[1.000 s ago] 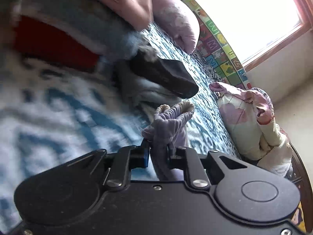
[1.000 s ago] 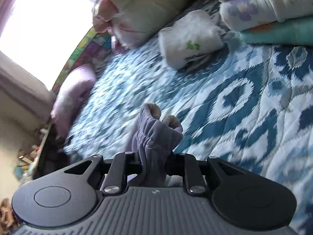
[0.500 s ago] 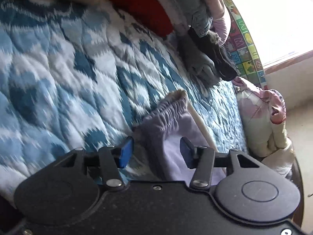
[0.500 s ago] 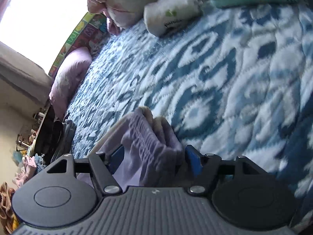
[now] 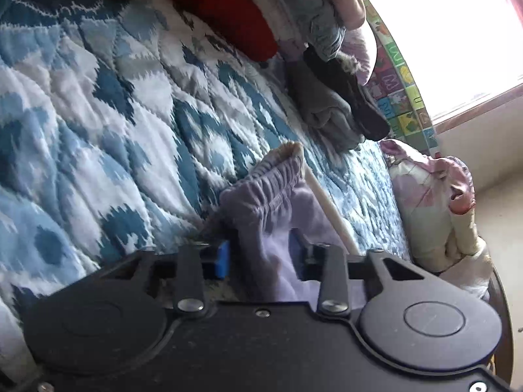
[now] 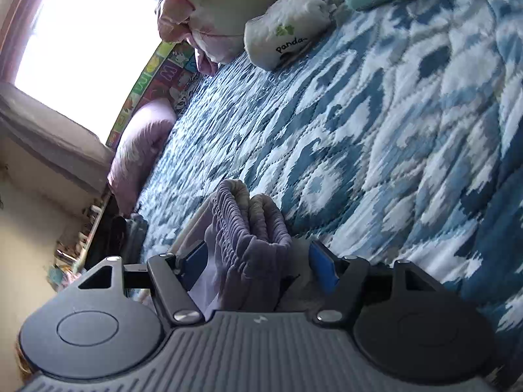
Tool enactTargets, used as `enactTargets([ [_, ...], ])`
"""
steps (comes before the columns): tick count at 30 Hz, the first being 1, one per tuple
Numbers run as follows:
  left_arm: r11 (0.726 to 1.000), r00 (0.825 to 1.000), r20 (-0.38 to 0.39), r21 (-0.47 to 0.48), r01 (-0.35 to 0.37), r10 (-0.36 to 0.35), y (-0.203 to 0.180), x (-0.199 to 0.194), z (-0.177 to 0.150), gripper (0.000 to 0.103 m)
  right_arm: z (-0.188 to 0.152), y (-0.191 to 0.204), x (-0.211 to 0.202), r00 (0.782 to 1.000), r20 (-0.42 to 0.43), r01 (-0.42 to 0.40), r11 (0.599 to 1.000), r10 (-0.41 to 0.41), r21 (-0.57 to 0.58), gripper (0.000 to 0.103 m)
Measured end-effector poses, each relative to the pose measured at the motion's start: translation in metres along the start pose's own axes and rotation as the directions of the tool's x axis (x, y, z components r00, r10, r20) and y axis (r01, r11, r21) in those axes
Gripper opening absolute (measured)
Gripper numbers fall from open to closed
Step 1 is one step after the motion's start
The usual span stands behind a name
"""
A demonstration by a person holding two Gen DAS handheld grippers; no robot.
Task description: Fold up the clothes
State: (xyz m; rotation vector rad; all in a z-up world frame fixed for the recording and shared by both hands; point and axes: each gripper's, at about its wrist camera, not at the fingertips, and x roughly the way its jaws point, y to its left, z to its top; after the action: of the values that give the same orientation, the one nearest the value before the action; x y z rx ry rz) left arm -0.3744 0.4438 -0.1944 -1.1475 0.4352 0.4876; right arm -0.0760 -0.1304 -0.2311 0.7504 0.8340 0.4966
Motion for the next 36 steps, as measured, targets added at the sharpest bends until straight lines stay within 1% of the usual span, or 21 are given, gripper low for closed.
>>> enactTargets([
  [1,1.000,1.000,0.013,0.012,0.004,-0.004,-0.004,-0.002,0.000,0.012,-0.001,0.004,0.001,1.000,0.002,0.012,1.000,-0.012,-0.028,0.067],
  [3,0.996,0.999,0.047,0.086,0.005,-0.009,-0.019,-0.011,-0.003,0.011,-0.004,0.010,0.001,0.999,0.005,0.034,0.996,-0.034,-0.080,0.065],
  [4,0.992,0.998,0.056,0.124,0.003,-0.010,-0.029,-0.014,-0.005,0.011,-0.005,0.011,0.001,0.999,0.006,0.035,0.996,-0.035,-0.088,0.063],
  [7,0.971,0.997,0.081,0.237,-0.004,-0.016,-0.058,-0.021,-0.011,0.011,-0.005,0.006,-0.002,1.000,0.010,0.022,0.998,-0.021,-0.067,0.062],
  [11,0.928,0.995,0.097,0.374,-0.005,-0.033,-0.099,-0.023,-0.026,0.011,-0.006,0.002,-0.003,1.000,0.016,0.009,0.999,-0.008,-0.051,0.062],
  [14,0.878,0.994,0.098,0.479,-0.011,-0.041,-0.130,-0.017,-0.045,0.010,-0.007,0.003,-0.002,1.000,0.018,0.006,0.999,-0.005,-0.054,0.062],
  [16,0.831,0.995,0.092,0.556,-0.013,-0.046,-0.149,-0.010,-0.064,0.010,-0.007,0.002,-0.002,1.000,0.019,0.001,0.999,0.000,-0.050,0.062],
  [20,0.722,0.996,0.069,0.691,-0.009,-0.054,-0.185,0.007,-0.103,0.010,-0.007,-0.001,-0.003,1.000,0.021,-0.011,0.999,0.012,-0.035,0.062],
  [22,0.688,0.998,0.044,0.725,0.004,-0.053,-0.195,0.019,-0.121,0.010,-0.008,-0.001,-0.003,1.000,0.021,-0.014,0.999,0.015,-0.033,0.062],
  [24,0.642,0.998,0.030,0.766,0.008,-0.047,-0.204,0.030,-0.140,0.009,-0.008,-0.002,-0.003,1.000,0.021,-0.018,0.999,0.019,-0.030,0.062],
  [26,0.582,0.999,0.018,0.813,0.009,-0.041,-0.212,0.039,-0.160,0.009,-0.008,-0.002,-0.003,1.000,0.020,-0.023,0.999,0.024,-0.027,0.062],
  [30,0.482,1.000,-0.012,0.876,0.021,-0.022,-0.220,0.055,-0.196,0.009,-0.008,-0.003,-0.004,0.999,0.018,-0.032,0.999,0.033,-0.020,0.062],
  [31,0.438,0.998,-0.055,0.898,0.051,-0.004,-0.220,0.063,-0.208,0.009,-0.008,-0.003,-0.004,0.999,0.018,-0.034,0.999,0.034,-0.018,0.062],
  [32,0.391,0.995,-0.102,0.917,0.086,0.018,-0.220,0.072,-0.220,0.027,-0.008,-0.003,-0.004,0.999,0.017,-0.035,0.999,0.036,-0.017,0.062],
  [33,0.361,0.984,-0.171,0.922,0.140,0.058,-0.219,0.080,-0.230,0.040,-0.008,-0.004,-0.004,0.999,0.017,-0.036,0.999,0.037,-0.016,0.062],
  [34,0.334,0.972,-0.221,0.925,0.183,0.079,-0.217,0.083,-0.238,0.043,-0.008,-0.004,-0.004,0.999,0.017,-0.037,0.999,0.037,-0.015,0.062],
  [35,0.312,0.973,-0.220,0.931,0.189,0.066,-0.215,0.079,-0.243,0.043,-0.008,-0.004,-0.004,0.999,0.017,-0.038,0.999,0.038,-0.015,0.062],
  [36,0.326,0.975,-0.217,0.926,0.189,0.050,-0.214,0.075,-0.239,0.043,-0.008,-0.004,-0.004,0.999,0.017,-0.039,0.999,0.039,-0.014,0.062],
])
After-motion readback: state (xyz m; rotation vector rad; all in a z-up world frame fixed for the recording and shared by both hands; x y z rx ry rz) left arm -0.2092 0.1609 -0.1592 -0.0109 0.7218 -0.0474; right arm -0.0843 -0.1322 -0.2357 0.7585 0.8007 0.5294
